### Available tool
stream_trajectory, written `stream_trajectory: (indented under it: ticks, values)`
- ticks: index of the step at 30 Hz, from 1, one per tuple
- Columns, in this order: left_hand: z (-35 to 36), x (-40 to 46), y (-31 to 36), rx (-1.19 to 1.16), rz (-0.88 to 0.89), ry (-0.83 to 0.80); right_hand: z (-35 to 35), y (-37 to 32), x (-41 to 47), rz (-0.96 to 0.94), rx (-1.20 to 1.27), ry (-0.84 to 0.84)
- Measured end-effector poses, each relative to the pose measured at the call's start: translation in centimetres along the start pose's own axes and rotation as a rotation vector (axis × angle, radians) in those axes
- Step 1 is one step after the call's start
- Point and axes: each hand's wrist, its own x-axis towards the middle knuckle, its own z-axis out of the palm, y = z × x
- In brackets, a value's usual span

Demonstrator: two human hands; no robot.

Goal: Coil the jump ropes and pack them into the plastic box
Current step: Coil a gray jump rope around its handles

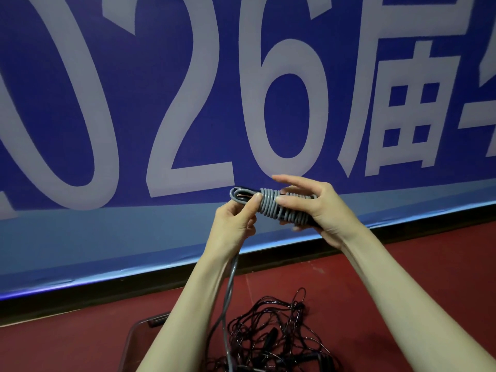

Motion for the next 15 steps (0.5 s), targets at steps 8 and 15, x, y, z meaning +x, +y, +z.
stream_trajectory:
  ticks: [8, 15]
  values:
    - [-0.9, -0.2, 1.7, 0.352, 0.078, -0.065, -1.0, 0.2, 0.3, 0.034, 0.015, -0.014]
    - [-1.1, -0.9, 3.2, 0.377, 0.127, -0.154, -1.4, -0.2, 0.2, 0.021, 0.028, -0.039]
